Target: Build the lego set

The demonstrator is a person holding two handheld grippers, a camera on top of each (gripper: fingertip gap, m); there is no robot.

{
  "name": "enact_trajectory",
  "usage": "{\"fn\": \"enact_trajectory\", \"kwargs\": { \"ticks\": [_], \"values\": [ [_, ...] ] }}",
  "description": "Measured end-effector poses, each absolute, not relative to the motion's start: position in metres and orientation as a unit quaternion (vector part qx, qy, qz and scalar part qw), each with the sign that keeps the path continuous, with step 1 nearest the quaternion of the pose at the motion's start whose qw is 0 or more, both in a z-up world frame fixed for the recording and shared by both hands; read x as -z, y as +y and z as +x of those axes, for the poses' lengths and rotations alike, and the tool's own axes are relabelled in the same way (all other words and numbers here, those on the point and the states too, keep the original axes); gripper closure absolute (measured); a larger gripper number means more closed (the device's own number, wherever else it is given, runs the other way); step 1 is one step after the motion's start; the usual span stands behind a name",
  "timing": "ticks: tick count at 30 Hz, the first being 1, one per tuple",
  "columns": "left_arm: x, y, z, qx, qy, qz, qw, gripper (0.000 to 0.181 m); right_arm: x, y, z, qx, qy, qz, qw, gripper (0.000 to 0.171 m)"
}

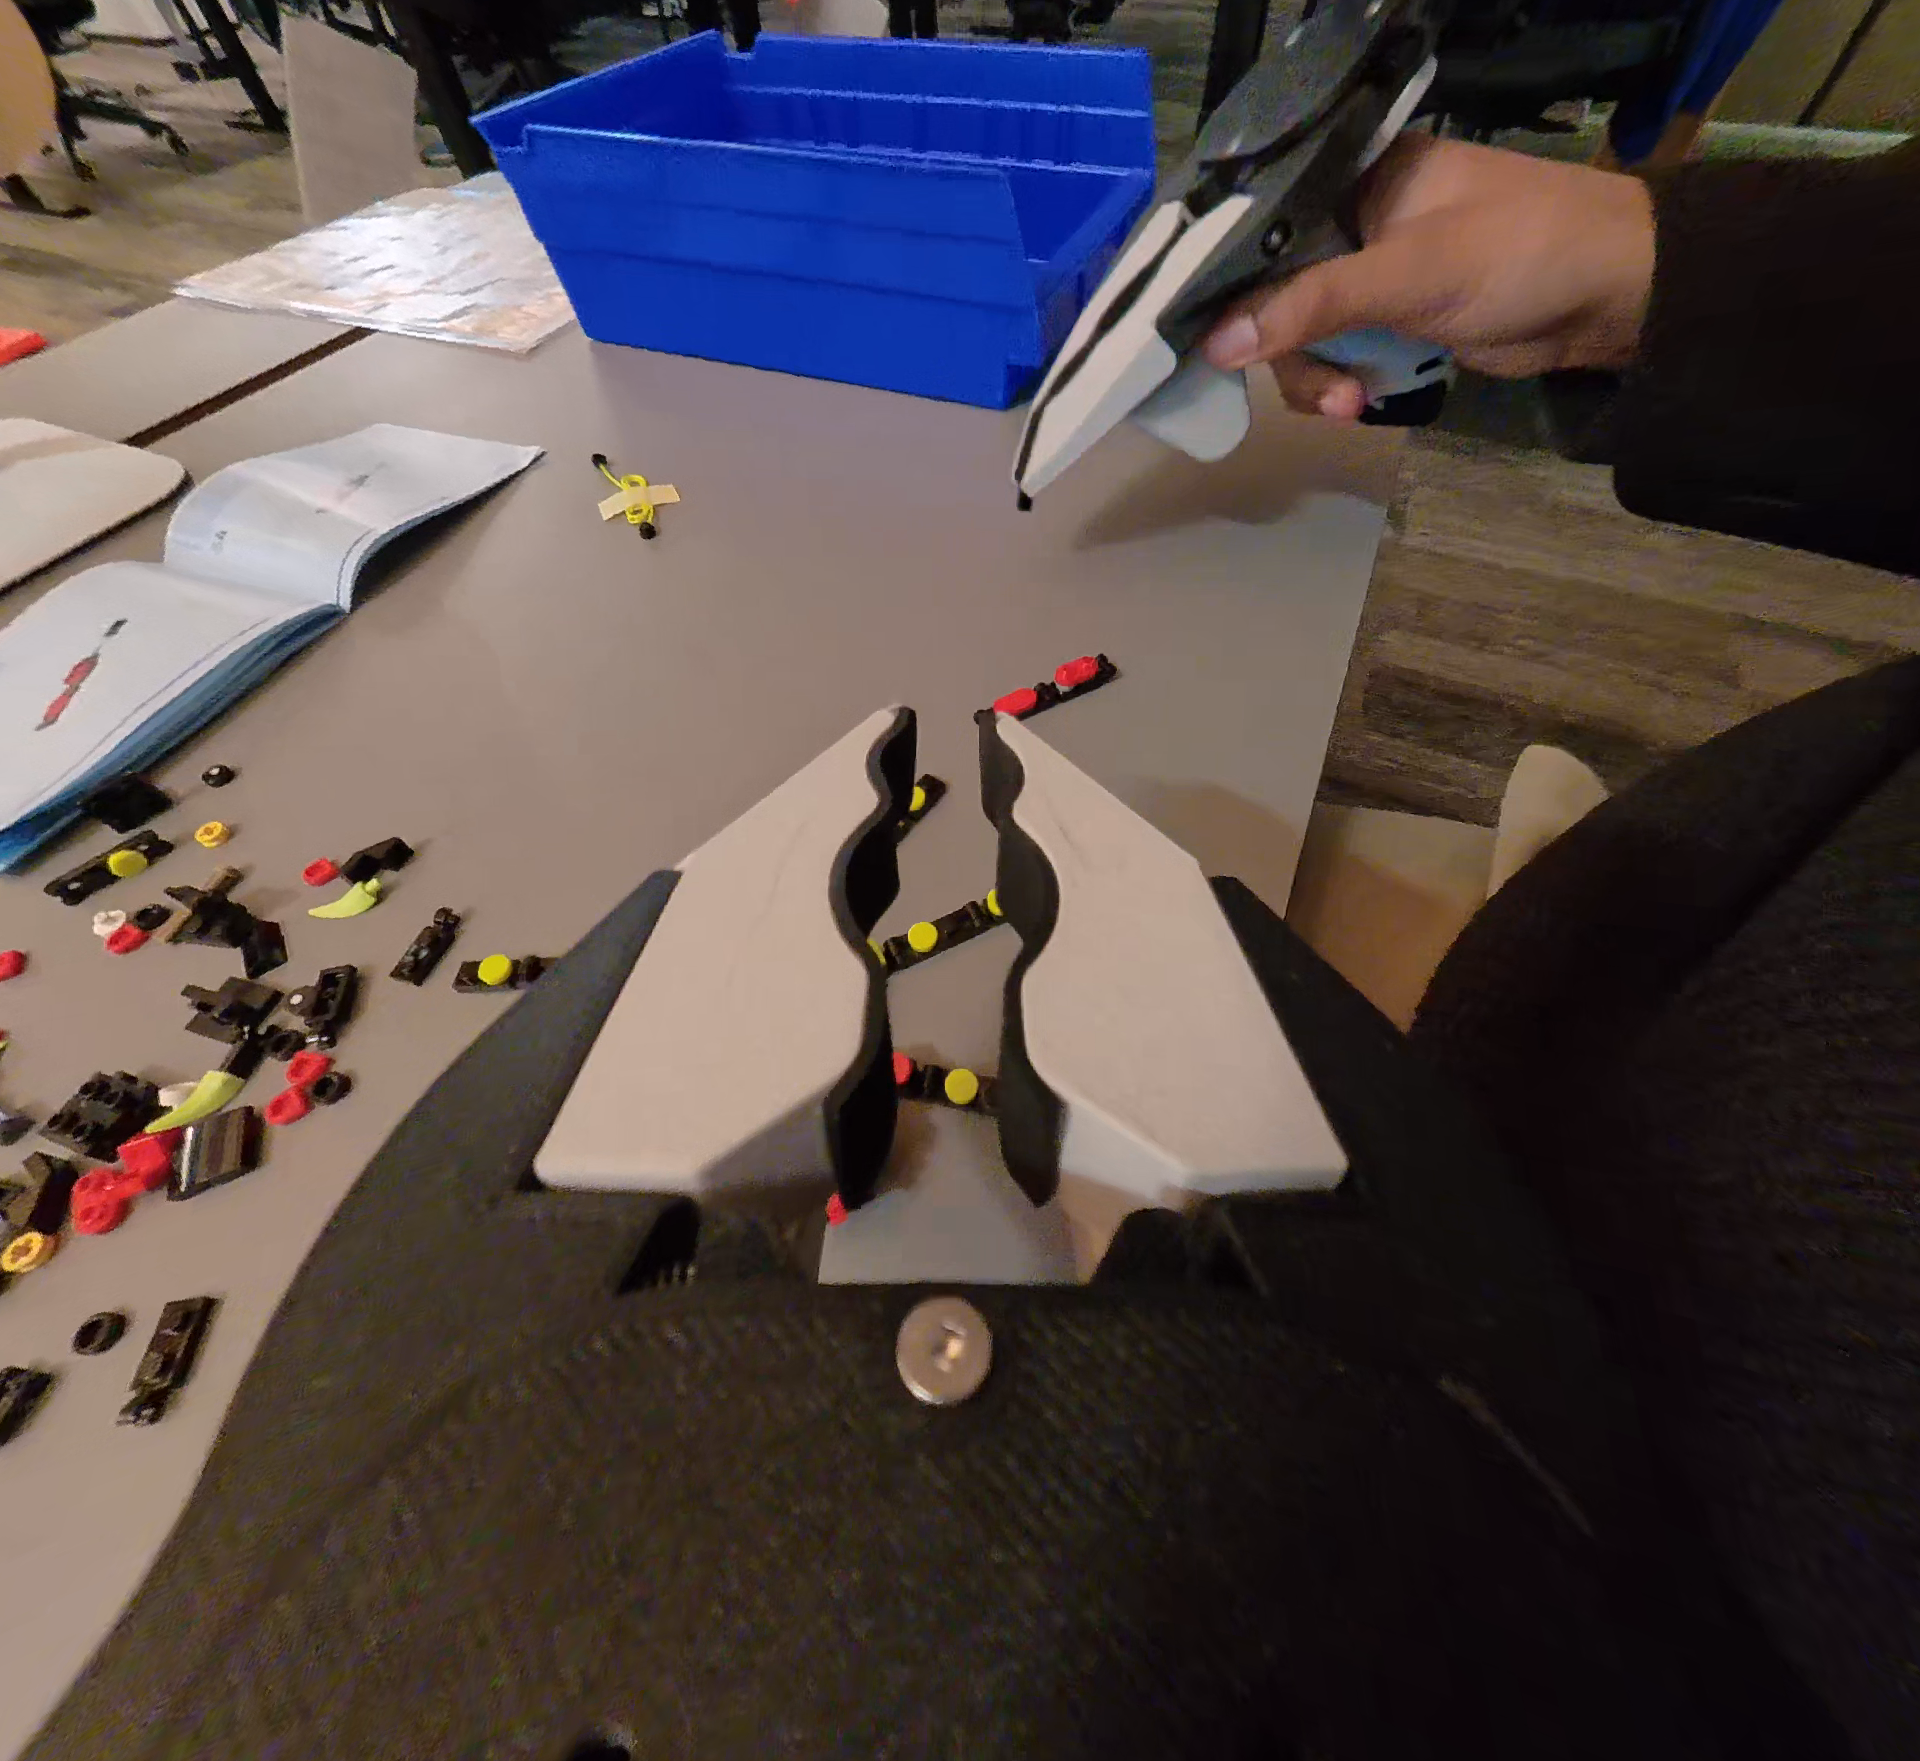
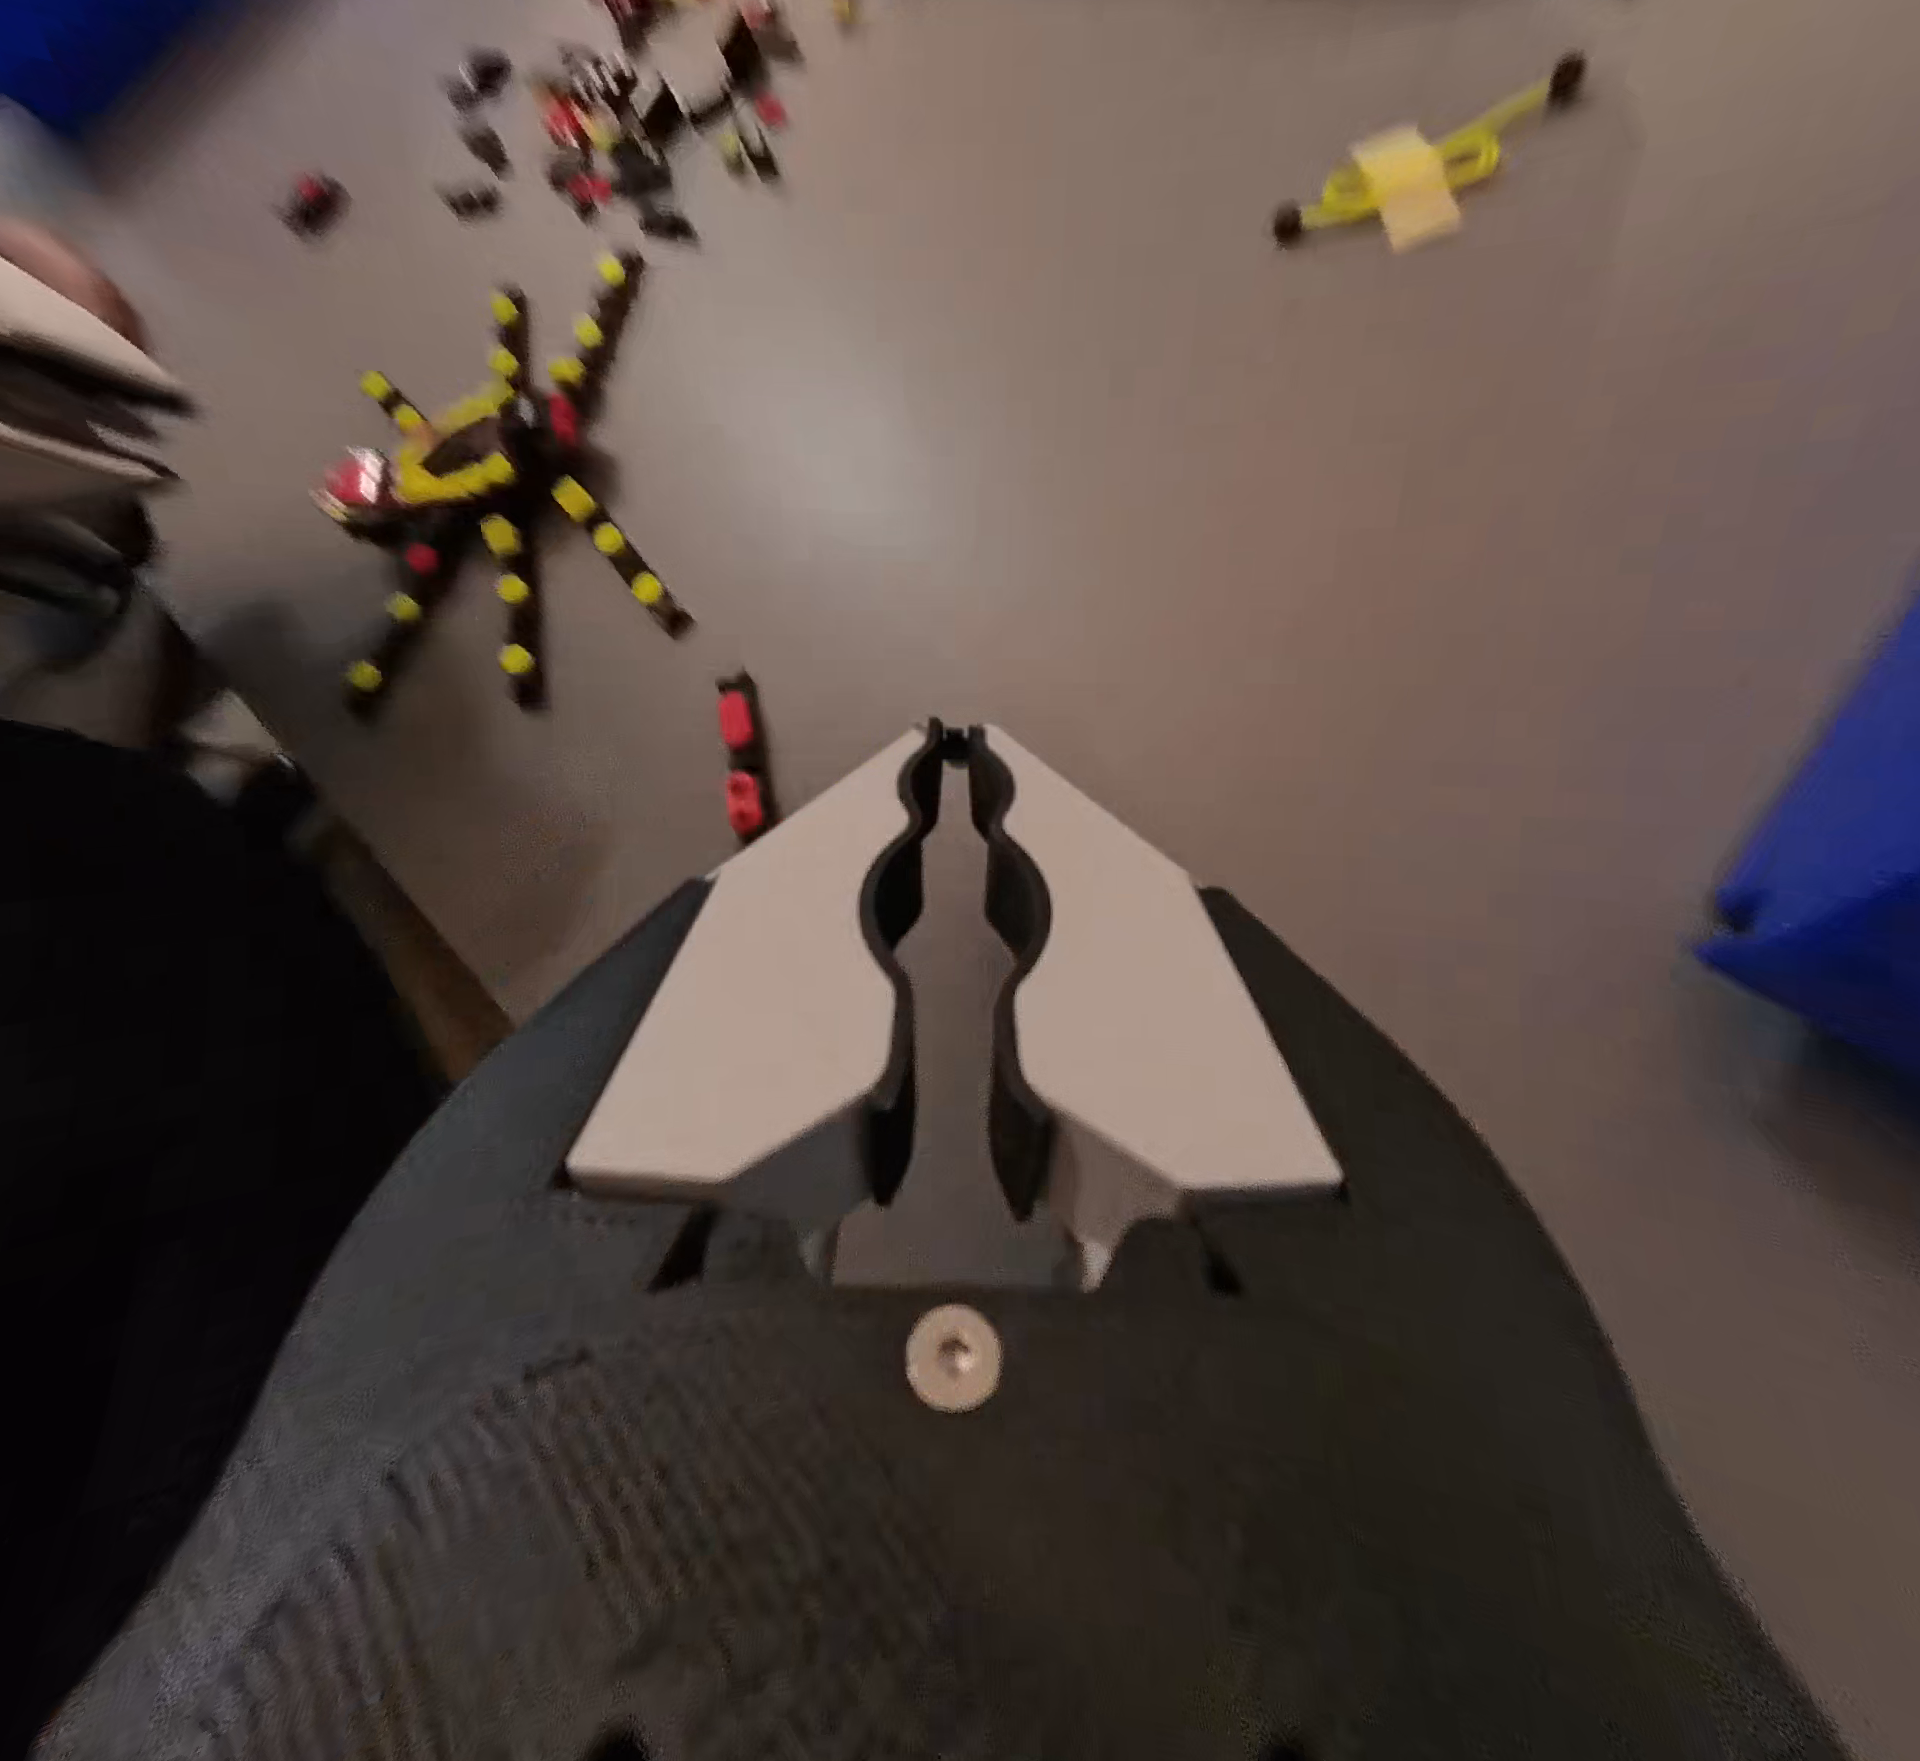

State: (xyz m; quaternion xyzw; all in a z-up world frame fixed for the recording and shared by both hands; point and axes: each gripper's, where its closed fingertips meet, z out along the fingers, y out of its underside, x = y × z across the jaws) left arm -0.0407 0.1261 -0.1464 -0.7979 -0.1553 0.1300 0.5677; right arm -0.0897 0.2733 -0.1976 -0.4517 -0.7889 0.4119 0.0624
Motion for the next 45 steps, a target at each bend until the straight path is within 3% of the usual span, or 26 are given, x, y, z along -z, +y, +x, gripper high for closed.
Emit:
{"fn": "enact_trajectory", "kwargs": {
  "ticks": [4, 20, 27, 32, 39, 45],
  "values": [
    [0.149, 0.123, -0.043, -0.115, -0.165, -0.798, 0.569, 0.171, 0.218, 0.265, -0.083, -0.363, -0.817, -0.446, 0.038, 0.169],
    [0.152, 0.121, -0.045, -0.091, -0.178, -0.796, 0.571, 0.171, 0.235, 0.227, -0.095, -0.290, -0.883, -0.352, 0.106, 0.168],
    [0.153, 0.119, -0.045, -0.099, -0.173, -0.799, 0.568, 0.172, 0.213, 0.222, -0.106, -0.350, -0.864, -0.335, 0.136, 0.150],
    [0.155, 0.117, -0.048, -0.100, -0.176, -0.800, 0.565, 0.172, 0.191, 0.240, -0.105, -0.426, -0.824, -0.358, 0.112, 0.150],
    [0.158, 0.117, -0.049, -0.094, -0.179, -0.802, 0.563, 0.173, 0.220, 0.243, -0.091, -0.368, -0.865, -0.330, 0.083, 0.162],
    [0.159, 0.116, -0.049, -0.092, -0.180, -0.801, 0.563, 0.173, 0.230, 0.229, -0.090, -0.361, -0.875, -0.313, 0.076, 0.151]
  ]
}}
